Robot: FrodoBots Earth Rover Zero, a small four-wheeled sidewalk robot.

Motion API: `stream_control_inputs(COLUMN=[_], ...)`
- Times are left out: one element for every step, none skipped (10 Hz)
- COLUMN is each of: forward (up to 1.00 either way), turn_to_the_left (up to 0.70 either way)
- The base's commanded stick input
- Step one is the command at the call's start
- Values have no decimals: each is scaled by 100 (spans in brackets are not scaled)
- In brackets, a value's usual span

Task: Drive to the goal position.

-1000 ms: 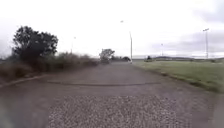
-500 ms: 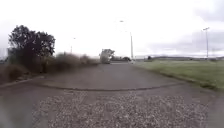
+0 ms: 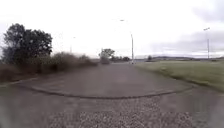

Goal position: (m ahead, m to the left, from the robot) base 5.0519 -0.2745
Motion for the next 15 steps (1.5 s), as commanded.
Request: stream_control_inputs(forward=[100, 100, 100, 100, 100, 100, 100, 100, 100, 100, 100, 100, 100, 100, 100], turn_to_the_left=[0, 0, -34, -27, -20, -13, -6, 0, 0, 0, 0, 0, 0, 0, 0])
